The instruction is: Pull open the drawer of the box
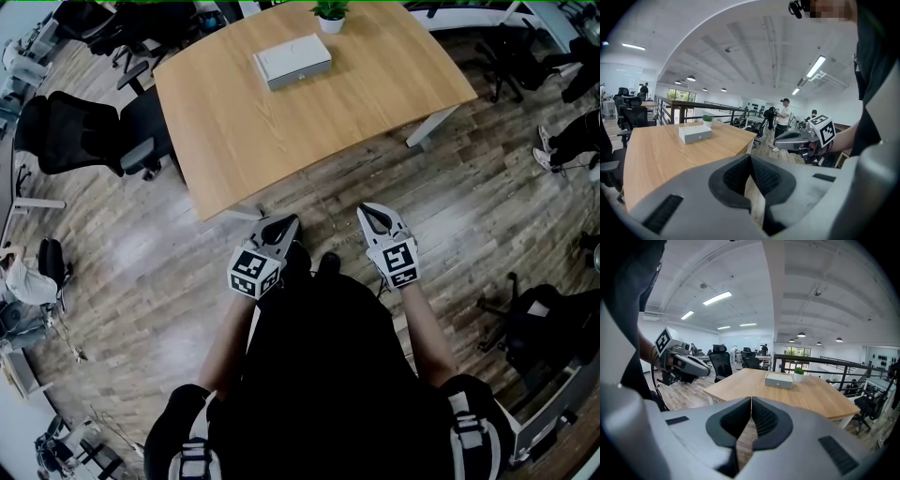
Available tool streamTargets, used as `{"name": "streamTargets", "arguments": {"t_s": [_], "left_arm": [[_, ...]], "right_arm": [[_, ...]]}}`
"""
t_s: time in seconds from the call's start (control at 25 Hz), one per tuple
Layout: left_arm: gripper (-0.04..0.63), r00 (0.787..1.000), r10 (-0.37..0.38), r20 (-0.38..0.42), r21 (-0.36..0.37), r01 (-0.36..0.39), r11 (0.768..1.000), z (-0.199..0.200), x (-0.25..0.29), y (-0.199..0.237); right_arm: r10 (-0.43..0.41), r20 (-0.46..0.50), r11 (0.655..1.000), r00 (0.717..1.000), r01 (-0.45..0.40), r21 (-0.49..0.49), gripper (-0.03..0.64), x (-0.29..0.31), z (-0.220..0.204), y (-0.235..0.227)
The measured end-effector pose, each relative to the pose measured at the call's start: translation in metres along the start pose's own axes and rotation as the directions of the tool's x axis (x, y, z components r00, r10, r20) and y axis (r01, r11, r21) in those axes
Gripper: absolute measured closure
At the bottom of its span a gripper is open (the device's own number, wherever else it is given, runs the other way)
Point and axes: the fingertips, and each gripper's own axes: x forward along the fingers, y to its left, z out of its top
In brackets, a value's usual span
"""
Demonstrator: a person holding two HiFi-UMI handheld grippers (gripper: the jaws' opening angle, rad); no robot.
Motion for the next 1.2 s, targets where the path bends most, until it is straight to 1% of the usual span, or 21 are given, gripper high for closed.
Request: {"name": "streamTargets", "arguments": {"t_s": [0.28, 0.6, 0.96, 1.2], "left_arm": [[0.572, 1.000, -0.026, 0.005, 0.018, 0.026, 0.999, 0.019, 0.020, 0.015], [0.572, 0.999, -0.046, -0.008, 0.005, 0.046, 0.999, 0.028, 0.031, 0.046], [0.572, 0.995, -0.099, -0.017, 0.018, 0.100, 0.995, 0.044, 0.052, 0.073], [0.572, 0.990, -0.141, -0.028, 0.022, 0.142, 0.990, 0.046, 0.060, 0.088]], "right_arm": [[-0.012, -0.014, 1.000, 1.000, 0.012, 0.007, 0.592, 0.014, 0.007, -0.015], [-0.029, -0.019, 1.000, 0.999, 0.029, 0.008, 0.592, 0.042, 0.024, -0.026], [-0.088, -0.034, 0.996, 0.996, 0.089, 0.028, 0.592, 0.064, 0.033, -0.045], [-0.118, -0.049, 0.992, 0.992, 0.120, 0.043, 0.592, 0.077, 0.036, -0.046]]}}
